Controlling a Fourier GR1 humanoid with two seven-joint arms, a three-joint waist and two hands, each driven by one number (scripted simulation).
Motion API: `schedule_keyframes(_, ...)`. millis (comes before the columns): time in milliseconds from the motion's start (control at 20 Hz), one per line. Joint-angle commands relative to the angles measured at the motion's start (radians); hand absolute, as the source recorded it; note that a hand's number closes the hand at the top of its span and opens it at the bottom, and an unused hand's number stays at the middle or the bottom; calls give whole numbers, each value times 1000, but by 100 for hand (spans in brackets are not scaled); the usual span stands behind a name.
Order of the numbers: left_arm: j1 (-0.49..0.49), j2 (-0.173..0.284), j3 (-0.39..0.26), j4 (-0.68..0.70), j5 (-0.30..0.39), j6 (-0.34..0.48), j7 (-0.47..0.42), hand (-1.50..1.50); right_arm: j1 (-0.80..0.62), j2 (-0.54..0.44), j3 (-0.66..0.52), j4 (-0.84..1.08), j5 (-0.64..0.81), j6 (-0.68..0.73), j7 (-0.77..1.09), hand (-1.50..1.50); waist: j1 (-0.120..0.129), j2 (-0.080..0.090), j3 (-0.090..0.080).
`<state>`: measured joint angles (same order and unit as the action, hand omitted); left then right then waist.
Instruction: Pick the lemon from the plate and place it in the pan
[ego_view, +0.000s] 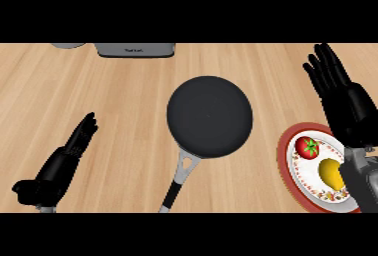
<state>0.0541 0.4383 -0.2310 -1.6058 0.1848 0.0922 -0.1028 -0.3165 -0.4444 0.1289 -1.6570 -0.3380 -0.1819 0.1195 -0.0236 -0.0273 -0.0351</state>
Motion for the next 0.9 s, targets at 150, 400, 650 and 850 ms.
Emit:
schedule_keyframes(150, 16, 20, 44, 39, -71, 96, 53, 0, 65, -90, -170, 133, 68, -193, 139, -150, 10, 28, 34)
schedule_keyframes(400, 70, 31, 66, 66, -69, 130, 111, 0, 254, -213, -286, 344, 234, -439, 284, -150, -65, 30, 29)
schedule_keyframes(650, 69, 40, 57, 52, -100, 142, 145, 0, 441, -321, -197, 239, 322, -426, 555, -150, -23, 20, 29)
schedule_keyframes(850, 43, 18, 25, 30, -114, 146, 189, 0, 489, -522, -137, 93, 351, -226, 731, -150, -10, 20, 29)
